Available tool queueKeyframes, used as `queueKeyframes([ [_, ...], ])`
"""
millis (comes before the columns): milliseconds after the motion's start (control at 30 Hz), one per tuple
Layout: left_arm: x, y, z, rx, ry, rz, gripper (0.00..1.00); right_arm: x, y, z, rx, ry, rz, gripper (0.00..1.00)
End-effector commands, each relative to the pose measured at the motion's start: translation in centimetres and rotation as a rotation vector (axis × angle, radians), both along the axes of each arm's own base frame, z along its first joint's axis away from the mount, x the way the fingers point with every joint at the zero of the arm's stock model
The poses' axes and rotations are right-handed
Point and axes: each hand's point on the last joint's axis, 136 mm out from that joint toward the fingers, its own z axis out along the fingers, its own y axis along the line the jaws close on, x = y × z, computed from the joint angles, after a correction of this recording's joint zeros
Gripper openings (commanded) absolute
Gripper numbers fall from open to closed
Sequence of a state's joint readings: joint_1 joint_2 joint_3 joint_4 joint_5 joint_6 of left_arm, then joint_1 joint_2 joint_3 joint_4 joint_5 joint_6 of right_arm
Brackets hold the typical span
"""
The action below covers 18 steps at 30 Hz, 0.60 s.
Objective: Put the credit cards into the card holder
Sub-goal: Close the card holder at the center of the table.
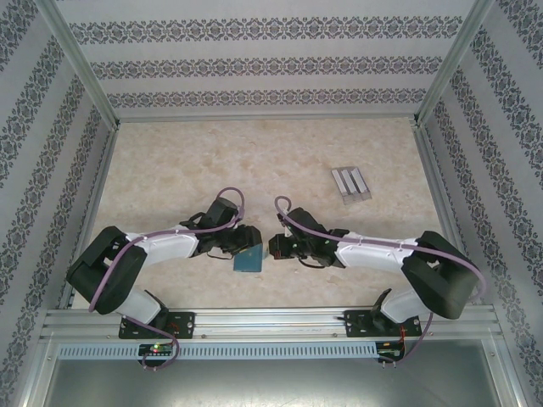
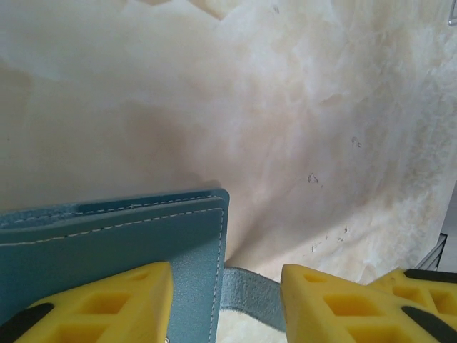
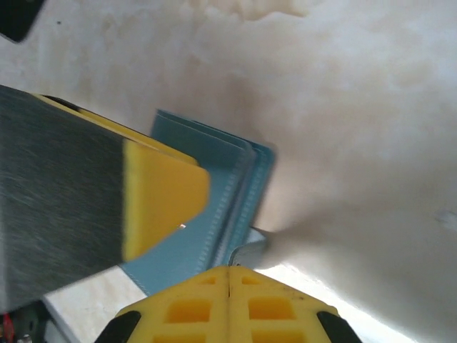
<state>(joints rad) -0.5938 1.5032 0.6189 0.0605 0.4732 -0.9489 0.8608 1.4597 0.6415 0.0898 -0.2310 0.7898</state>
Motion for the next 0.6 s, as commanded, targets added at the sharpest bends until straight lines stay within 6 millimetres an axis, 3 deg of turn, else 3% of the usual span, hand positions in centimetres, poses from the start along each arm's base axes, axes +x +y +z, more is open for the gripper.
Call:
queueKeyframes([
  [0,0.1,0.8,-0.4,0.001,0.032,0.052,0.46,0.2,1.7,0.6,0.057,0.022,0.034,0.00],
  [133,0.3,1.9,1.3,0.050,-0.010,0.065,0.46,0.5,2.9,0.6,0.088,0.041,0.028,0.00],
  [300,-0.2,5.3,2.7,0.183,-0.060,0.086,0.43,0.9,4.4,0.6,0.112,0.055,0.035,0.00],
  [467,-1.6,7.5,2.2,0.259,-0.049,0.069,0.31,1.0,4.9,-0.2,0.110,0.076,0.029,0.00],
  [567,-2.4,7.4,0.9,0.250,-0.025,0.049,0.24,0.8,5.3,-0.1,0.124,0.082,0.043,0.00],
])
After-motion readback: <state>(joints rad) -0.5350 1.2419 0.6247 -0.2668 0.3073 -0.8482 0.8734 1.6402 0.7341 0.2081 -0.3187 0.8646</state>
